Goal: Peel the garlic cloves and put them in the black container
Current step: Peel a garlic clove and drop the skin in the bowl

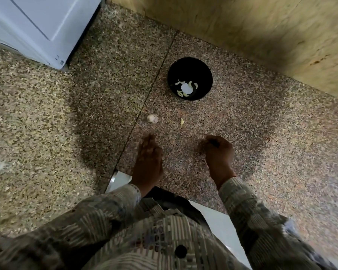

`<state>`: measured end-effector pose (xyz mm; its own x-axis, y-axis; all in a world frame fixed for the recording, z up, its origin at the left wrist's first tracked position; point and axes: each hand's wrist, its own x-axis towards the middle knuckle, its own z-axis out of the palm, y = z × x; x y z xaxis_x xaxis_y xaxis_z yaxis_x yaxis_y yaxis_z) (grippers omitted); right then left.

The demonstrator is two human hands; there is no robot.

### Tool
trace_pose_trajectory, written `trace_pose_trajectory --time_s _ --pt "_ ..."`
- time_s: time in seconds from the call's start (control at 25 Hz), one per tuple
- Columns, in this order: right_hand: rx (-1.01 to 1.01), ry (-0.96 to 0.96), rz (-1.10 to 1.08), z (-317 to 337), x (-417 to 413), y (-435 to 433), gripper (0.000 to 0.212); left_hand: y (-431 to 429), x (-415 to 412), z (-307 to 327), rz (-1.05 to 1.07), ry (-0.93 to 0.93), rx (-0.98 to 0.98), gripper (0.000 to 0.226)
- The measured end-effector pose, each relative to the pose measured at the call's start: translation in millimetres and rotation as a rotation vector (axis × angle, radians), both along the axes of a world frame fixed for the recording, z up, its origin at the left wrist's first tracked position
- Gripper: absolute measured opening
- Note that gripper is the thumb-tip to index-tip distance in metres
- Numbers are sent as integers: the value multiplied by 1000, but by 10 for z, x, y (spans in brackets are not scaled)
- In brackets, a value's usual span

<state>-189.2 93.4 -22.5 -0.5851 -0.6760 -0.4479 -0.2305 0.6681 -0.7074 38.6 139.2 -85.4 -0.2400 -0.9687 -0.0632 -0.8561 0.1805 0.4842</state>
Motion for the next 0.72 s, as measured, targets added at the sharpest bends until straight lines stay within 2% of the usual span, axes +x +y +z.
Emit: trace_pose_trajectory --time_s 0.2,0.32,0.36,0.4,0.44,0.52,0.56,0.6,0.64,0.72 --pt "2 214 389 25 39 85 15 176 -138 -16 -114 -43 -38 38" --pt "-181 336 571 -25 21 -14 19 228 -99 58 -187 83 -18 23" --pt "-198 346 600 -70 -6 -97 20 191 -93 137 -113 187 47 19" --pt "-181 323 595 -98 -27 -195 19 135 -105 230 50 320 161 15" --pt "-168 297 581 -109 -42 -289 19 47 -113 330 310 522 310 16" --pt "-192 314 577 -130 -97 -427 19 -90 -114 465 875 1107 647 31" --pt "-232 353 593 -146 -133 -450 19 -69 -103 493 1036 1359 806 35" --pt "-284 395 624 -177 -177 -428 18 11 -87 492 1104 1501 938 38" --pt "-332 424 648 -208 -213 -367 17 136 -78 474 1098 1564 1048 39" --pt "-405 410 654 -311 -250 -194 15 443 -101 430 995 1569 1244 34"
